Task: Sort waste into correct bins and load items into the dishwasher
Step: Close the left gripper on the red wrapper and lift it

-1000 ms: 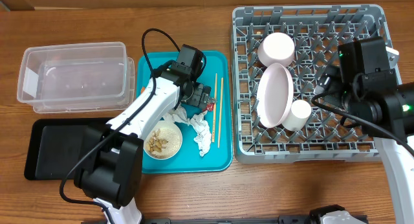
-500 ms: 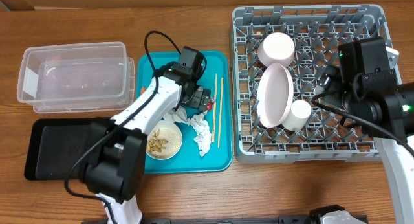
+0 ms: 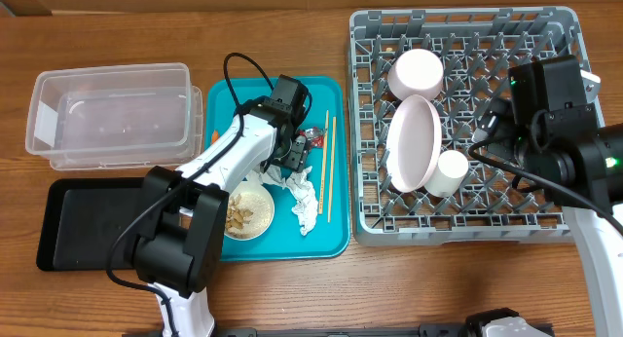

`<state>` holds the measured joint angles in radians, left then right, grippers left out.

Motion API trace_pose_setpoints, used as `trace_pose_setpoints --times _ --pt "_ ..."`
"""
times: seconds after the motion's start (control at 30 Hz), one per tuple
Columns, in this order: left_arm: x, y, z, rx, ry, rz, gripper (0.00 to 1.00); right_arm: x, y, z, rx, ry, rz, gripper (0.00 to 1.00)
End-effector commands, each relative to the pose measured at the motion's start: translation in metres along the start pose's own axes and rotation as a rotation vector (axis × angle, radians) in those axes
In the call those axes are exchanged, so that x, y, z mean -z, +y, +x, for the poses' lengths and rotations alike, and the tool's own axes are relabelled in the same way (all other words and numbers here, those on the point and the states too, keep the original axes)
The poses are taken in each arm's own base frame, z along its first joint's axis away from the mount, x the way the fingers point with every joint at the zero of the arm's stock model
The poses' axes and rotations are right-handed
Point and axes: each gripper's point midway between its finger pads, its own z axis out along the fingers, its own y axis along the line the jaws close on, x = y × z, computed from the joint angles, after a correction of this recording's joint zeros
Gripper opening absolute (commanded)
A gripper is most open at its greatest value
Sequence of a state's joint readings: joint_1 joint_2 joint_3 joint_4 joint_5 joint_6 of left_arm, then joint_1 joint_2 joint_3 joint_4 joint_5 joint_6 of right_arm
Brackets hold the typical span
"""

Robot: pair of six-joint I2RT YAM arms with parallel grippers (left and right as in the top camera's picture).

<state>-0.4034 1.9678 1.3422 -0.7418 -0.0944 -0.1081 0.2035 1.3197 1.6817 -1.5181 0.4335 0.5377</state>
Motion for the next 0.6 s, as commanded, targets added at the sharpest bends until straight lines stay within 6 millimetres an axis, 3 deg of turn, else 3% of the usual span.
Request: trace_pose_setpoints --times 0.0,0.1,0.13,0.3,0.4,0.57 --pt "0.019 0.012 -0.012 0.012 -0.039 -0.050 0.76 0.004 0.001 -0.005 0.003 -0.016 -0.012 1.00" --pt "0.037 0.031 -0.021 0.016 -0.064 -0.160 0.81 0.004 0.001 -0.005 0.003 -0.016 -0.012 1.00" --pt "0.051 0.039 -0.030 0.016 -0.091 -0.198 0.82 0.004 0.001 -0.005 0.003 -0.016 -0.012 1.00" --pt "0.084 0.027 -0.060 -0.159 -0.164 -0.134 0.90 0.004 0.001 -0.005 0.003 -0.016 -0.012 1.00" --pt "0.083 0.006 -0.059 -0.377 -0.163 -0.028 0.93 0.004 0.001 -0.005 0.003 -0.016 -0.012 1.00" --pt "0.072 -0.009 -0.050 -0.532 -0.142 0.047 0.97 0.004 0.001 -0.005 0.003 -0.016 -0.012 1.00"
